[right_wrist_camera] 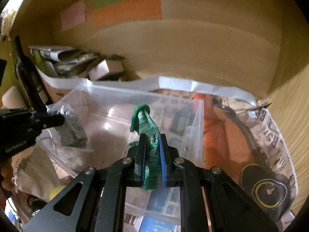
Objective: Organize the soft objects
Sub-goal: 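Lift both held items and drop them into the clear box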
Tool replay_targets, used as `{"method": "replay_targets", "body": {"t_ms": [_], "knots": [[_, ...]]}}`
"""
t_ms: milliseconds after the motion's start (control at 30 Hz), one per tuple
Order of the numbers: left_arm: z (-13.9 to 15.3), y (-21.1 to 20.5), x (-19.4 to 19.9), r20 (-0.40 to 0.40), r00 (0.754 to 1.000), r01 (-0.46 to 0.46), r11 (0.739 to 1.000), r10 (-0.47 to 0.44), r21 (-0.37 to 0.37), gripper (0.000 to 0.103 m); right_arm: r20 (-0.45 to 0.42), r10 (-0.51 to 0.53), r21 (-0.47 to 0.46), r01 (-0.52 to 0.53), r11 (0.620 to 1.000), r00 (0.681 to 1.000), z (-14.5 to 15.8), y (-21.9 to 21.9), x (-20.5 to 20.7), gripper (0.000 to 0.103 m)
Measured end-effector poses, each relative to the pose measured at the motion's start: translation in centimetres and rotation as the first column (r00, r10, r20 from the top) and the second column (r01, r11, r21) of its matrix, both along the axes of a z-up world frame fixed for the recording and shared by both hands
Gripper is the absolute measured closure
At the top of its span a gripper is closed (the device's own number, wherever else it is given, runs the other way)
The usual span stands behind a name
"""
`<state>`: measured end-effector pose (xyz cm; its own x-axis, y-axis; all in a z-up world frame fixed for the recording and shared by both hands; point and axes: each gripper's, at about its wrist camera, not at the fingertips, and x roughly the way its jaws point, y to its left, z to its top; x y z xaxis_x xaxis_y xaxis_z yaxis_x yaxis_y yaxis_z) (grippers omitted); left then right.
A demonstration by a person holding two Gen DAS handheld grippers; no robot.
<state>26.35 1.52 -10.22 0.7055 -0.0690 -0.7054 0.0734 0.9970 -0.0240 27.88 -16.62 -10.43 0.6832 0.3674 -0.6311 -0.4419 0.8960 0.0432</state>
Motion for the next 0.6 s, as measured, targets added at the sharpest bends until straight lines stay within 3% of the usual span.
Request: {"method": "replay_targets", "body": {"t_ms": [100,200,267,333,533,600], "knots": [[0.2,0.1,-0.7,0.014,1.0,-0.001,1.0,0.001,-0.003,0.085,-0.014,0.009,-0.01,-0.009,1.0,1.0,-0.3,0.4,-0.1,0.091],[0.8,0.3,-1.6,0.04,0.999,-0.005,1.0,0.006,-0.013,0.066,-0.005,0.008,-0.034,-0.009,0.999,1.0,-0.2,0.6,-0.4,0.087],[1.5,0.4,-2.6,0.067,0.998,0.008,1.0,-0.006,-0.027,0.051,0.004,0.003,-0.034,-0.003,0.999,1.0,0.2,0.6,-0.6,0.078],[2.4,0.6,-4.0,0.113,0.994,0.004,1.0,-0.001,-0.026,0.044,0.024,-0.01,-0.021,0.01,1.0,1.0,0.8,0.2,-1.0,0.056],[4.7,0.9,-7.4,0.228,0.974,-0.003,1.0,0.006,-0.014,0.014,0.13,-0.042,0.011,0.041,0.999,0.991,3.9,-1.7,-3.5,0.026],[5.2,1.0,-9.0,0.26,0.966,-0.005,1.0,0.011,-0.021,0.008,0.153,-0.039,0.024,0.035,0.999,0.987,4.8,-2.1,-4.5,0.02]]}}
